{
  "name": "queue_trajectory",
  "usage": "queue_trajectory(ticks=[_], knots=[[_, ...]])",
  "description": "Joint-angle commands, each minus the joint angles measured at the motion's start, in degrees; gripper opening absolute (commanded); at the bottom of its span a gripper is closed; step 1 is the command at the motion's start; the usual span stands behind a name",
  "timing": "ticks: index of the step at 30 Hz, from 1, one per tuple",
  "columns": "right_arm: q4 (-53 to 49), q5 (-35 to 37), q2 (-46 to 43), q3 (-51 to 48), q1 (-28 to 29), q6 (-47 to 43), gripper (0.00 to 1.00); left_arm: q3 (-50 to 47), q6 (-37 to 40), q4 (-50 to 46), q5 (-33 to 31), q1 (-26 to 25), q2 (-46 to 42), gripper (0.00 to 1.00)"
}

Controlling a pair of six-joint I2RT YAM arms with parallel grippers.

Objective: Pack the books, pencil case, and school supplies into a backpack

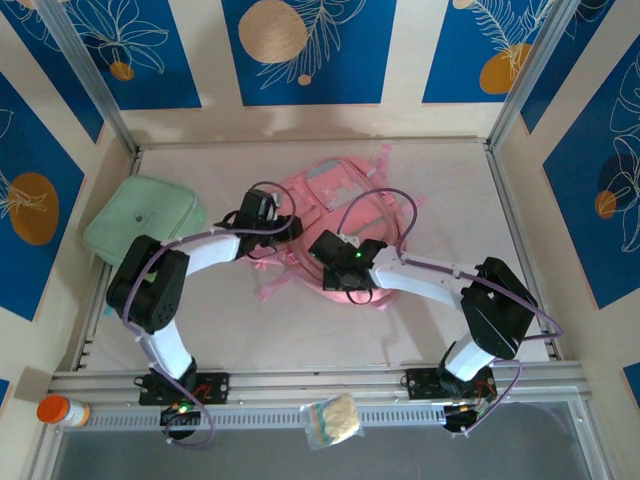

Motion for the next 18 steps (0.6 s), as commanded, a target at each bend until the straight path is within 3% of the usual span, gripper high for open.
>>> queue_trajectory(ticks=[1, 5, 9, 13, 18], knots=[[-0.41, -3.52, -1.02, -1.45, -0.17, -0.48, 0.00, -5.14, -9.76, 5.42, 3.32, -0.67, -5.90, 0.50], [-0.97, -3.27, -1.41, -2.00, -0.97, 0.53, 0.00, -9.12, -19.29, 5.29, 0.77, -6.46, -10.06, 0.52], [-0.47, -3.52, -1.76, -2.46, -1.02, 0.50, 0.00, -15.59, -30.15, 12.96, -2.81, -10.44, -12.14, 0.50], [-0.24, -3.25, -2.10, -3.03, -0.90, 0.94, 0.00, -17.32, -36.34, 14.80, -8.69, -15.31, -11.95, 0.50], [1.13, -3.64, -2.15, -3.25, -0.40, 0.29, 0.00, -15.85, -38.47, 17.66, -11.54, -17.11, -9.03, 0.45]])
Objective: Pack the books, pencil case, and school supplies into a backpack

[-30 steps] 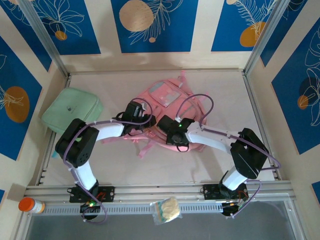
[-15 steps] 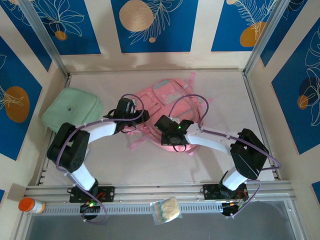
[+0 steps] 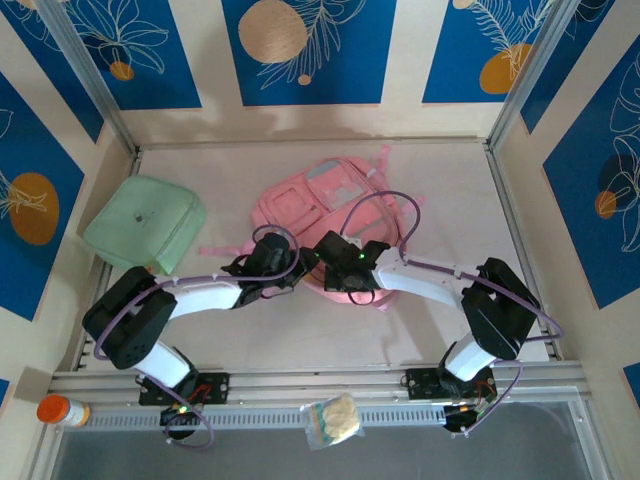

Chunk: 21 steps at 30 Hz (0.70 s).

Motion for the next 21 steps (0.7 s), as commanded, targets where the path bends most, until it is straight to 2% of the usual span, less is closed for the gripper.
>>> queue_trajectory(ticks=[1, 5, 8, 10, 12, 16, 17, 21], knots=[[-1.33, -1.73, -1.31, -0.81, 0.74, -0.02, 0.00, 1.66, -4.24, 4.06, -4.42, -1.12, 1.96, 0.45], [-0.87, -0.29, -1.68, -0.92, 1.26, -0.04, 0.00, 4.19, -4.66, 2.18, -7.63, -3.26, 3.64, 0.44], [-1.00, 0.03, -1.88, -0.67, 0.98, -0.20, 0.00, 4.61, -4.41, 2.61, -10.19, -3.91, 4.77, 0.40], [-1.28, 0.30, -1.97, -0.50, 0.88, -0.57, 0.00, 5.55, -3.57, 0.82, -11.11, -3.91, 5.28, 0.31], [-3.06, 1.72, -2.24, -0.29, 0.86, -0.10, 0.00, 6.33, -1.60, -1.05, -12.85, -3.91, 5.52, 0.18], [-7.89, 4.50, -3.31, 0.18, 0.33, 0.23, 0.00, 6.93, 1.30, -4.13, -14.50, -3.22, 5.21, 0.03], [-8.50, 5.25, -4.31, -0.30, 0.28, 0.00, 0.00, 6.93, 1.81, -5.31, -15.15, -2.92, 4.73, 0.00], [-11.25, 5.14, -7.52, -2.46, -2.92, -0.57, 0.00, 7.06, 6.00, -9.18, -16.63, -1.24, 2.94, 0.00]])
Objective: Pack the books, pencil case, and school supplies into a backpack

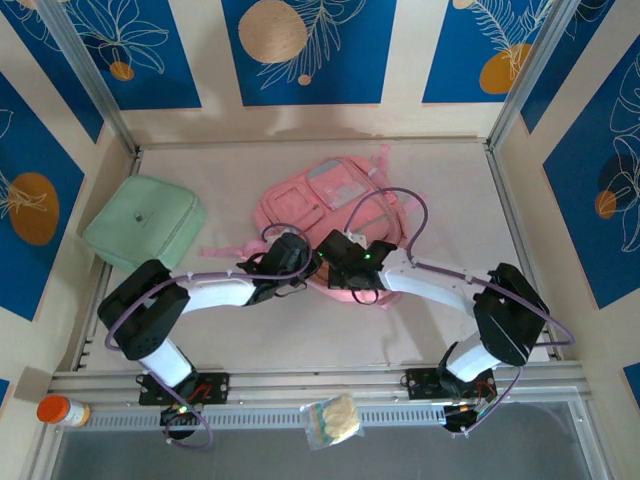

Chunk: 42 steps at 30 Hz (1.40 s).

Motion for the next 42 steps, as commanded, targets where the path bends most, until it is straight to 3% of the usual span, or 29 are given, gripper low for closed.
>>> queue_trajectory(ticks=[1, 4, 9, 12, 14, 17, 23, 33, 42], knots=[[-9.99, 1.73, -4.32, -2.30, -3.12, -0.70, 0.00, 1.34, 6.07, -6.74, -7.01, 3.03, -1.72, 0.00], [-9.95, 1.02, -6.00, -2.90, -6.49, -5.10, 0.00, 2.10, 9.34, -10.31, -6.76, 4.95, -2.92, 0.00], [-10.00, 0.33, -8.13, -2.46, -12.64, -10.64, 0.00, 2.38, 13.80, -10.61, -0.09, 10.85, -2.61, 0.00], [-10.46, -0.01, -8.14, -1.17, -13.41, -11.94, 0.00, 3.27, 14.89, -10.11, 3.75, 12.31, -2.38, 0.00], [-8.73, -1.93, -8.39, -1.13, -12.50, -12.36, 0.00, 2.78, 12.27, -8.68, 5.07, 11.25, -2.79, 0.00], [-6.75, -4.31, -8.12, -1.88, -12.36, -11.20, 0.00, 1.39, 6.12, -1.99, 6.35, 7.31, -2.63, 0.19], [-6.36, -4.06, -7.63, -1.66, -12.31, -10.61, 0.00, 1.19, -6.42, 5.64, 4.51, -1.13, -0.79, 0.36], [-5.45, -4.13, -8.14, -2.80, -12.33, -9.98, 0.00, 3.35, -18.59, 11.86, -1.25, -8.04, 5.68, 0.46], [-4.29, -4.13, -8.08, -4.04, -12.16, -9.18, 0.00, 12.04, -16.40, 9.39, -3.80, -8.27, 12.77, 0.49]])
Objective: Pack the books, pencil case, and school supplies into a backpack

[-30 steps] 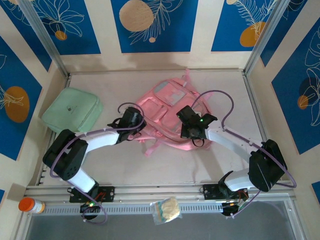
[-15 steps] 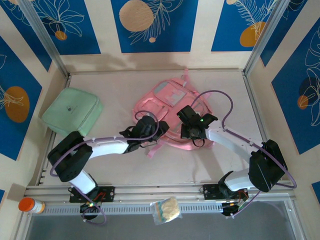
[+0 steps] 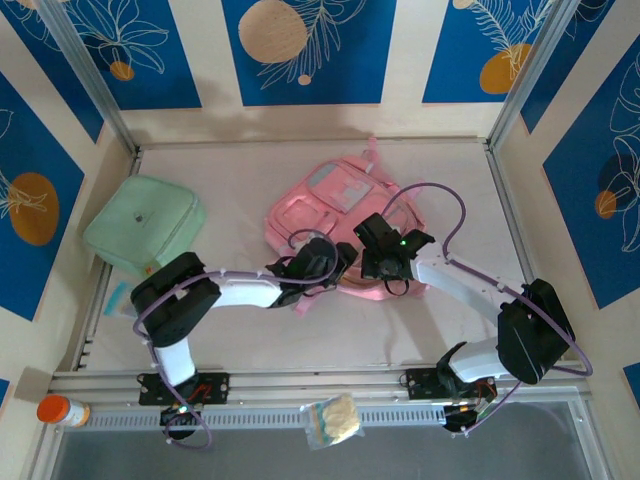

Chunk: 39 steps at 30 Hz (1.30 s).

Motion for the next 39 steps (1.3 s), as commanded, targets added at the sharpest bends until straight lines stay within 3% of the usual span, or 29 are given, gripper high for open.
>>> queue_trajectory(ticks=[1, 7, 13, 20, 27, 33, 39], knots=[[0.95, -1.53, -1.15, -0.41, 0.54, 0.66, 0.00, 3.75, -0.36, 0.02, -2.89, -0.40, 3.05, 0.48], [0.59, -0.35, -1.20, 0.05, 0.39, 0.30, 0.00, 5.01, 1.85, -3.50, -6.47, -0.34, 4.00, 0.30], [0.60, 0.31, -2.23, 0.02, 0.28, 0.19, 0.00, 3.72, 2.89, -3.99, -8.34, 0.09, 3.92, 0.01], [-2.26, 3.00, -2.23, 1.08, -0.59, -1.04, 0.00, 0.42, 4.94, -3.71, -7.99, 1.68, 1.81, 0.00], [-2.31, 0.08, -4.58, 0.21, -3.62, -5.12, 0.00, -5.76, 12.38, -5.41, 1.15, 9.00, -3.46, 0.00], [-1.45, -0.43, -5.14, 1.20, -5.77, -8.96, 0.00, -7.59, 24.50, -12.32, 5.78, 15.75, -9.83, 0.00], [-0.26, 0.52, -5.08, 1.15, -0.62, -11.52, 0.00, -1.75, 39.00, -24.68, 8.80, 25.65, -12.91, 0.00]])
